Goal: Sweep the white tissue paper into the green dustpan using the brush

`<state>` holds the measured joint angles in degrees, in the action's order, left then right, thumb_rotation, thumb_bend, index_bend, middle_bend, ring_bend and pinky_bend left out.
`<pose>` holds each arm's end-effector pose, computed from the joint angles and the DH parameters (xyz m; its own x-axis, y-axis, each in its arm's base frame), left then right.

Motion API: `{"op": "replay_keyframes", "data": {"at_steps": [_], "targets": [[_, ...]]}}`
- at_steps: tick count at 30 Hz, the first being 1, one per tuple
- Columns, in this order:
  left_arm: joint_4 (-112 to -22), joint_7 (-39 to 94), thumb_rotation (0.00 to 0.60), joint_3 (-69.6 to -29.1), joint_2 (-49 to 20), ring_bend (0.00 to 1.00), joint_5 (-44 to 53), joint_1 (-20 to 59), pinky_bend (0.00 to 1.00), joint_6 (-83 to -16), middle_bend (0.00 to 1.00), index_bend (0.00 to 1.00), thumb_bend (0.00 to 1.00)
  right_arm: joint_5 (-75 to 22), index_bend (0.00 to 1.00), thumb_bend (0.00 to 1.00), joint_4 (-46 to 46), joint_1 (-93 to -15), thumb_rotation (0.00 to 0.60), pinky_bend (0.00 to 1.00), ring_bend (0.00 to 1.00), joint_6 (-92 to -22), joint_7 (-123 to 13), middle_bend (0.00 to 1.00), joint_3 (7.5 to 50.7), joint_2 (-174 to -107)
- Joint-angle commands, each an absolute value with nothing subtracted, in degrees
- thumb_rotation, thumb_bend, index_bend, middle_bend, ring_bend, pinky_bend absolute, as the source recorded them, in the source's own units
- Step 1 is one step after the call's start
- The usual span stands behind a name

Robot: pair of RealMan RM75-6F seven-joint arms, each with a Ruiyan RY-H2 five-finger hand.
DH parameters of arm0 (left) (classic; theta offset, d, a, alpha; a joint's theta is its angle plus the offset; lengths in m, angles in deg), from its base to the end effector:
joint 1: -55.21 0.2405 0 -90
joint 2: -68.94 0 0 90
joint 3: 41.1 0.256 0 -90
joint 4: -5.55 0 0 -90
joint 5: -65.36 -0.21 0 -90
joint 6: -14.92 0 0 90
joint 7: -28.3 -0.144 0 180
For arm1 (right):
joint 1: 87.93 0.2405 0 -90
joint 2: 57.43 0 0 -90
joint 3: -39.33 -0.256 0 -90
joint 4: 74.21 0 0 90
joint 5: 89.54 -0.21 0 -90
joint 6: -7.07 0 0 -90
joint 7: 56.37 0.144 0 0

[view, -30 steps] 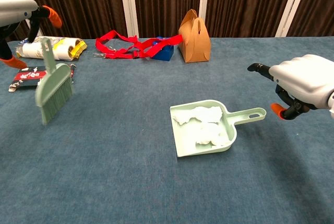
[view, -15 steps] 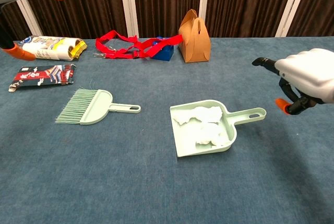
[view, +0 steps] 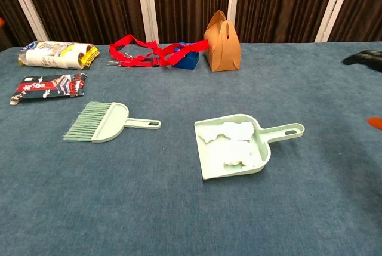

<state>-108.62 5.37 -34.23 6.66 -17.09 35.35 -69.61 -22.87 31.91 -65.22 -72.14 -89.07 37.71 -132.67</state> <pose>-0.2113 0.1994 0.1237 0.4816 0.0978 0.8709 0.8639 -0.2204 -0.4530 -0.2212 -0.2408 0.0711 0.5126 -0.1461 0.8461 -0.8587 -0.0902 0.5046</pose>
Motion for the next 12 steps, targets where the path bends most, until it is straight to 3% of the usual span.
{"op": "replay_keyframes", "data": {"at_steps": [1, 7, 12], "targets": [[-100.0, 14.6, 0.600, -27.7, 7.6, 0.00, -26.8, 43.5, 0.02, -76.3, 0.00, 0.00, 0.00, -15.4, 0.00, 0.34, 34.2, -72.2, 0.600, 0.00, 0.00, -77.5, -78.9, 0.00, 42.2, -126.1], [-91.1, 17.6, 0.600, -27.2, 6.7, 0.00, -30.1, 48.4, 0.00, -80.9, 0.00, 0.00, 0.00, -4.9, 0.00, 0.34, 30.5, -79.5, 0.600, 0.00, 0.00, -84.6, -69.9, 0.00, 47.8, -121.0], [-89.9, 17.4, 0.600, -27.8, 7.7, 0.00, -28.0, 49.9, 0.00, -80.0, 0.00, 0.00, 0.00, -0.5, 0.00, 0.34, 26.2, -82.0, 0.600, 0.00, 0.00, -87.8, -66.8, 0.00, 48.3, -120.5]]}}
